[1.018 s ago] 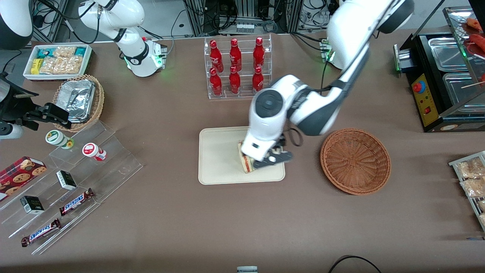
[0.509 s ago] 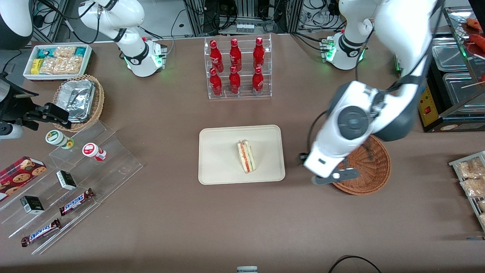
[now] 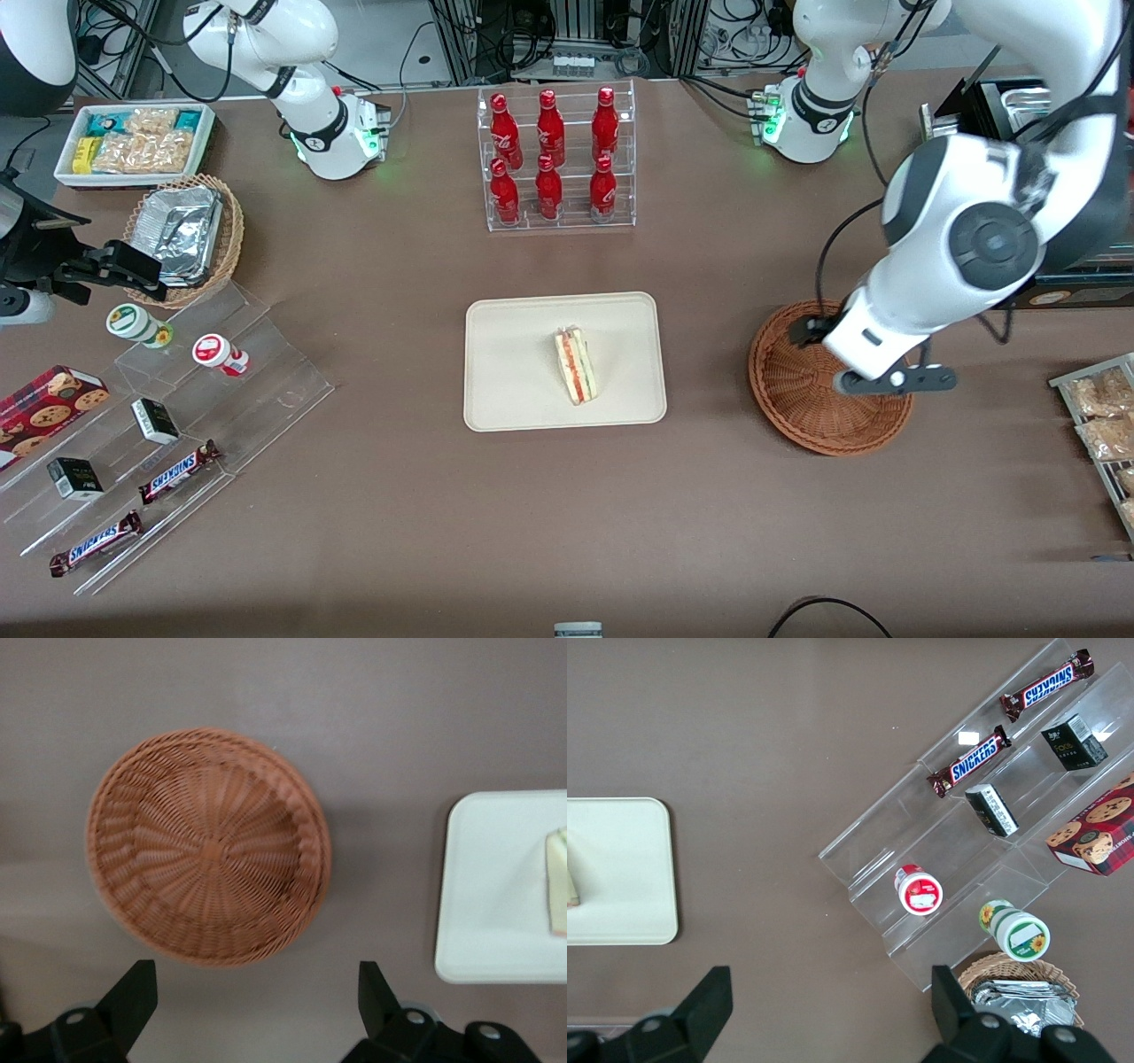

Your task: Place sandwich from basket to tray

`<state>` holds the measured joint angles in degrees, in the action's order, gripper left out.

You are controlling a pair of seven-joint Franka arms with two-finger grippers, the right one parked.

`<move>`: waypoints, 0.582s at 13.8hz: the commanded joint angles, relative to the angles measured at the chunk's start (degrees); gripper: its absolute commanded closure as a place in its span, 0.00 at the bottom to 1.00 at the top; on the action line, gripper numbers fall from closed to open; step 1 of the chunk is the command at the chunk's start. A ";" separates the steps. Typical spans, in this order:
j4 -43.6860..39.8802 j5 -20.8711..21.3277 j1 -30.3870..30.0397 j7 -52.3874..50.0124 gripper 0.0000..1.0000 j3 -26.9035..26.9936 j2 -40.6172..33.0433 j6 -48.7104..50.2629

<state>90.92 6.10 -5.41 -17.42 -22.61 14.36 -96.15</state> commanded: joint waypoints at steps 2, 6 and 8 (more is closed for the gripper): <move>1.10 -5.12 -0.48 11.32 0.00 7.20 -8.46 8.07; 1.01 -4.87 -0.21 16.27 0.00 12.84 -13.30 13.88; 0.05 -4.26 0.49 16.28 0.00 13.38 -14.36 16.51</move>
<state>90.84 2.04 -5.92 -1.69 -9.70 1.68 -81.68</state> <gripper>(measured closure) 0.000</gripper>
